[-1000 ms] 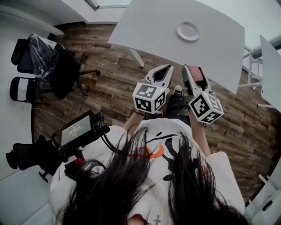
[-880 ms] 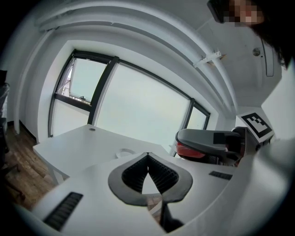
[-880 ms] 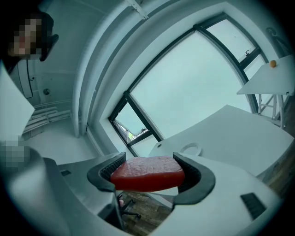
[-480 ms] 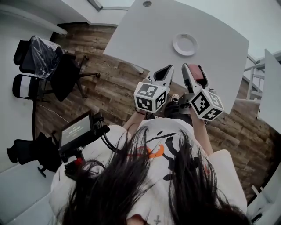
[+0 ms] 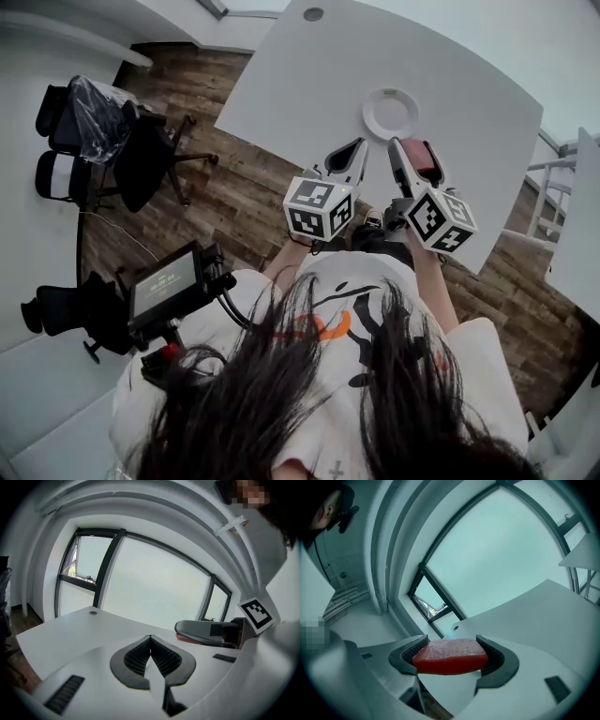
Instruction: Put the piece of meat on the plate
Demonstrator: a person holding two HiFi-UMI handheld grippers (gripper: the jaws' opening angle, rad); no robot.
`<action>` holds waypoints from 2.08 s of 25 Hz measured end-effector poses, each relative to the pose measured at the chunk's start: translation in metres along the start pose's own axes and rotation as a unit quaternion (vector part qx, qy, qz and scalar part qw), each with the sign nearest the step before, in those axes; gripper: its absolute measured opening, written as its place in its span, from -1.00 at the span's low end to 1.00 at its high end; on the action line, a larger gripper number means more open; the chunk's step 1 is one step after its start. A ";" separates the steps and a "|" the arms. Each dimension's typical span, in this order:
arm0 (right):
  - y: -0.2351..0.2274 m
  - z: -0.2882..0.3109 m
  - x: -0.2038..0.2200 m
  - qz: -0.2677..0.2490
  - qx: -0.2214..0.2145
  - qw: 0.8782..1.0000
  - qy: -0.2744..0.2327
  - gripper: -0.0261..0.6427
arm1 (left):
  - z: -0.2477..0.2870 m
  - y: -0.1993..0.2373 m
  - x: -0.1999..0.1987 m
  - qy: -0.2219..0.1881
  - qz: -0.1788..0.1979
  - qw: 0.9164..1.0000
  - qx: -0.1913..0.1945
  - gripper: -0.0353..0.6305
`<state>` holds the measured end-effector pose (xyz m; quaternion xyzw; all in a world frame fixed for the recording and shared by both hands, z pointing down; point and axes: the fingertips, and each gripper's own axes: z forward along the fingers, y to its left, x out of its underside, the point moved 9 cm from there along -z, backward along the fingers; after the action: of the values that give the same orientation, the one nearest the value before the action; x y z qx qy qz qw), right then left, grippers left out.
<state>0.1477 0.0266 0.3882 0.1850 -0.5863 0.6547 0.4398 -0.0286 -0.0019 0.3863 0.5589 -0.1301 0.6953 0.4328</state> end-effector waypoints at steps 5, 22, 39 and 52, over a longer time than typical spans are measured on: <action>-0.024 0.025 -0.002 0.005 0.002 1.000 0.022 0.07 | 0.019 0.003 0.002 0.019 -0.001 1.000 -0.014 -0.88; -0.069 0.081 0.022 -0.039 0.049 0.993 0.098 0.07 | 0.058 0.028 0.003 0.065 -0.002 0.998 -0.011 -0.88; -0.076 0.194 0.051 -0.127 0.086 0.966 0.206 0.07 | 0.094 0.112 -0.011 0.098 -0.032 0.995 -0.001 -0.88; -0.082 0.202 0.059 -0.180 0.097 0.951 0.233 0.07 | 0.093 0.117 -0.010 0.089 -0.037 0.995 -0.003 -0.88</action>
<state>0.1256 -0.1465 0.5315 0.1716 -0.3577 0.6436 0.6545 -0.0545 -0.1377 0.4444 0.4981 -0.0728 0.7254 0.4694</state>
